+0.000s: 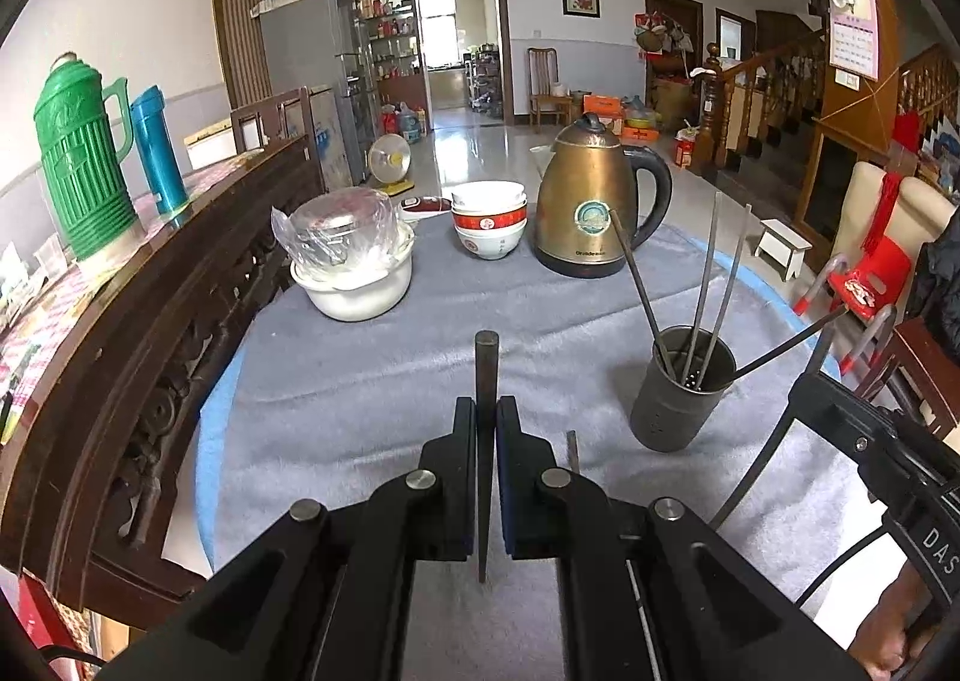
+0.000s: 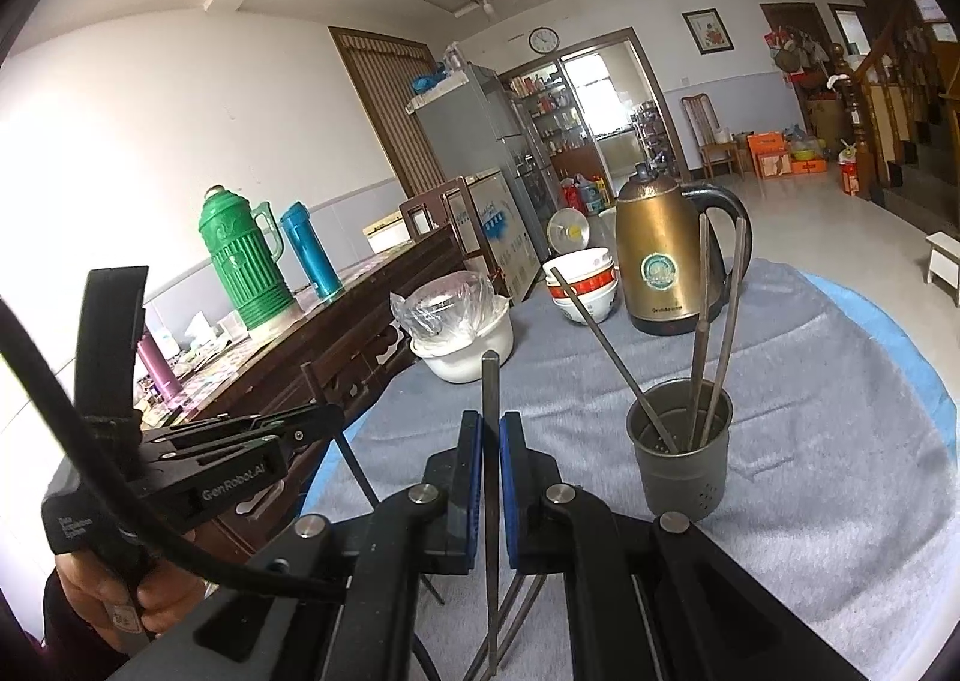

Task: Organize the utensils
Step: 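Lift both held chopsticks up over the grey cup, then lower both chopsticks into the grey cup and open both tools to release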

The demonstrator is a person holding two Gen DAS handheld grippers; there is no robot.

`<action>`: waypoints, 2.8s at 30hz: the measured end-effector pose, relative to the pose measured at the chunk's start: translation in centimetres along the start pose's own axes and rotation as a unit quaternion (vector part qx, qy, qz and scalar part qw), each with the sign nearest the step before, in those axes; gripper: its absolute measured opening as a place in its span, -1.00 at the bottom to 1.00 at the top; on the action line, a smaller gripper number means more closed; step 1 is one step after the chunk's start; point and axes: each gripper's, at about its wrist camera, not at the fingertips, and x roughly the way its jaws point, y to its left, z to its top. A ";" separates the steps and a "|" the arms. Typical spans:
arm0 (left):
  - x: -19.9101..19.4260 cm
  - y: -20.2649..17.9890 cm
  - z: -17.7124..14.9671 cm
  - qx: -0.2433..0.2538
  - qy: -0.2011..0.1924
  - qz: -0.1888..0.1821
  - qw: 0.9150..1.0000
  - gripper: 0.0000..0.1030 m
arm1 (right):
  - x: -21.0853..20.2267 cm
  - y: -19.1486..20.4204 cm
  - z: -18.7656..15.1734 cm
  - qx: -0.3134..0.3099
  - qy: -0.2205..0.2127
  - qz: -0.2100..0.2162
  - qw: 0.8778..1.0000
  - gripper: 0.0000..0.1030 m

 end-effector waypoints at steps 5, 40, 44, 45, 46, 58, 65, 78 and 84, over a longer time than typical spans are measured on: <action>-0.3 -0.4 0.4 0.008 -0.005 -0.001 1.000 -0.87 | -0.6 -0.6 0.3 0.008 -0.009 0.002 1.000 -0.87; -4.5 -3.2 5.9 0.027 -0.099 -0.076 0.992 -0.87 | -7.6 -3.8 8.6 0.047 -0.169 -0.017 0.984 -0.87; -4.7 -4.2 7.1 0.033 -0.111 -0.079 0.990 -0.87 | -7.5 -4.5 9.4 0.060 -0.179 -0.022 0.982 -0.87; -4.8 -4.4 7.5 0.034 -0.114 -0.080 0.990 -0.87 | -7.5 -4.8 9.7 0.065 -0.182 -0.023 0.981 -0.87; -4.9 -4.6 7.9 0.035 -0.117 -0.082 0.989 -0.87 | -7.4 -5.1 10.0 0.070 -0.185 -0.025 0.980 -0.87; -4.3 -7.3 12.3 0.033 -0.147 -0.107 0.983 -0.87 | -6.5 -9.0 11.7 0.102 -0.203 -0.071 0.971 -0.87; -2.5 -9.1 13.1 0.030 -0.150 -0.123 0.981 -0.87 | -6.1 -11.3 11.4 0.117 -0.201 -0.099 0.968 -0.87; 1.3 -11.2 12.3 0.022 -0.121 -0.135 0.983 -0.87 | -4.4 -12.1 10.8 0.102 -0.187 -0.130 0.968 -0.87; 2.8 -11.1 11.2 0.020 -0.099 -0.136 0.986 -0.87 | -3.4 -11.5 10.1 0.090 -0.164 -0.130 0.974 -0.87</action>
